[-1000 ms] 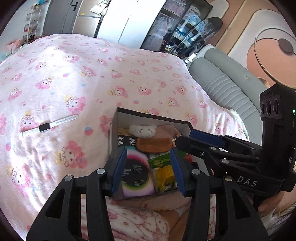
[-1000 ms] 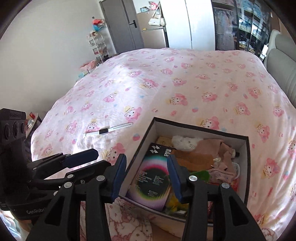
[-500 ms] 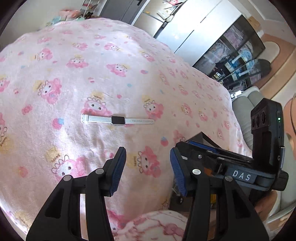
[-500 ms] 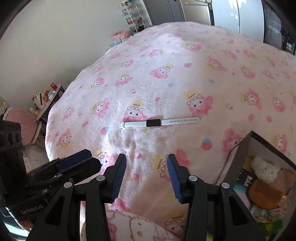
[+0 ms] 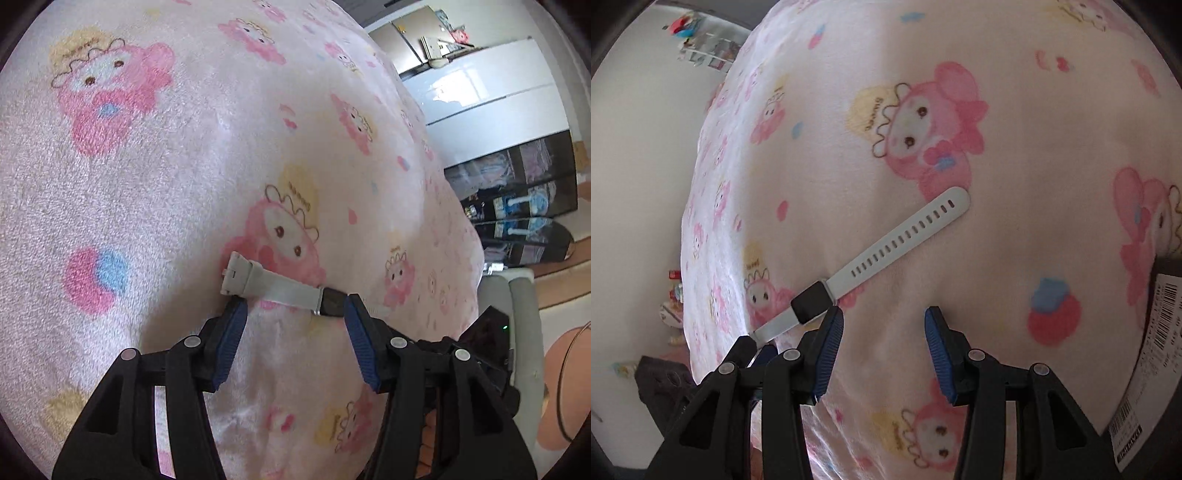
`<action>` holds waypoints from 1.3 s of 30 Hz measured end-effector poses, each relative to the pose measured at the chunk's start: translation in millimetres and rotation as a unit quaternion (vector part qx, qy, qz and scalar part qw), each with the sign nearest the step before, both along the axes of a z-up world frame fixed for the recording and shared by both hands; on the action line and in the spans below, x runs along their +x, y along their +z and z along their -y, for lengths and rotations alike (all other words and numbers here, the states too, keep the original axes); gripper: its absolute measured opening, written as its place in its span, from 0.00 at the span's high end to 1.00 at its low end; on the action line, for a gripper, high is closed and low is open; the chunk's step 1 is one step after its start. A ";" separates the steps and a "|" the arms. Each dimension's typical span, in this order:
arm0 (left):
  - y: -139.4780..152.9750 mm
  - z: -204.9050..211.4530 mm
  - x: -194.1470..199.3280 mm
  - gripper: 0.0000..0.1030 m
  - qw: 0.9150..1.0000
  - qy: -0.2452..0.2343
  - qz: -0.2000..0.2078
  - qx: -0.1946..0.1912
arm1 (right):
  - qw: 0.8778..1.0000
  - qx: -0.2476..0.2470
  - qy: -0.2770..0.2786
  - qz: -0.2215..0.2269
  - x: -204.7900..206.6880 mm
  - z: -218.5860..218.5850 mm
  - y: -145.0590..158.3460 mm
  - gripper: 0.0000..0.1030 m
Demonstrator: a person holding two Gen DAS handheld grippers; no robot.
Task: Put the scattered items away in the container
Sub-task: 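Move the right gripper to the white smartwatch on the bedspread, then grasp the white smartwatch strap with the right gripper, then carry the white smartwatch over the box with the right gripper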
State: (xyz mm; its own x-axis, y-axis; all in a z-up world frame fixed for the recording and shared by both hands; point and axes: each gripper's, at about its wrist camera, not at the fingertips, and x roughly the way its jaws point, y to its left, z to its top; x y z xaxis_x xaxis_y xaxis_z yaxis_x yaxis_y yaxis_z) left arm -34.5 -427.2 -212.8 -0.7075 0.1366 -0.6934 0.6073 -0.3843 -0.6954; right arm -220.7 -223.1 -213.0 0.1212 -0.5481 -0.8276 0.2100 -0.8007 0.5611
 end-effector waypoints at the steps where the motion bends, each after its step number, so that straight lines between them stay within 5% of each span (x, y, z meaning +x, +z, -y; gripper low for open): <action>1: -2.3 3.2 -0.8 0.47 1.000 0.010 -0.005 0.004 | 1.000 -0.003 -0.006 0.011 -3.8 0.9 -6.6 0.59; 7: -17.5 10.2 -7.5 0.47 0.999 0.037 -0.019 0.015 | 0.997 -0.028 -0.056 0.045 -12.6 0.2 -28.7 0.49; 11: -19.2 10.4 -8.9 0.72 0.999 0.041 -0.005 0.000 | 0.997 -0.043 -0.056 0.032 -14.8 10.3 -24.8 0.40; 12: -17.9 9.5 -7.9 0.76 0.999 0.039 -0.008 -0.002 | 0.997 -0.049 -0.053 0.022 -15.5 13.2 -23.2 0.43; 15: -7.7 6.0 -2.4 0.91 0.999 0.031 -0.018 -0.012 | 0.997 -0.055 -0.050 0.004 -15.5 13.2 -19.1 0.88; 16: -4.0 4.9 -1.0 0.92 0.999 0.026 -0.019 -0.015 | 0.996 -0.070 -0.050 0.007 -14.3 11.4 -17.6 0.92; 25: 63.7 -30.5 5.8 0.95 0.994 -0.029 -0.099 -0.047 | 0.988 -0.141 -0.008 -0.068 17.0 -10.9 62.8 0.98; 30: 114.3 -79.4 5.0 0.95 0.981 -0.089 -0.159 -0.064 | 0.975 -0.183 -0.007 -0.128 41.6 -76.5 129.8 0.98; 34: 141.0 -135.0 -2.1 0.95 0.970 -0.163 -0.167 -0.071 | 0.970 -0.193 -0.036 -0.143 52.3 -153.1 156.5 0.98; 39: 166.5 -216.5 -39.3 0.95 0.949 -0.249 -0.182 -0.071 | 0.967 -0.126 -0.051 -0.216 51.8 -236.5 186.0 0.98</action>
State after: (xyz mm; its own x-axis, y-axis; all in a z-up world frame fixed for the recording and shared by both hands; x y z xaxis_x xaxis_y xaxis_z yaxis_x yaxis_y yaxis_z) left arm -73.9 -210.7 -46.4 -0.7761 0.4393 -0.4525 0.0564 -0.6663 -0.7435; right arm -168.8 13.3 -27.1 -0.2711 -0.7292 -0.6283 0.3943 -0.6796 0.6186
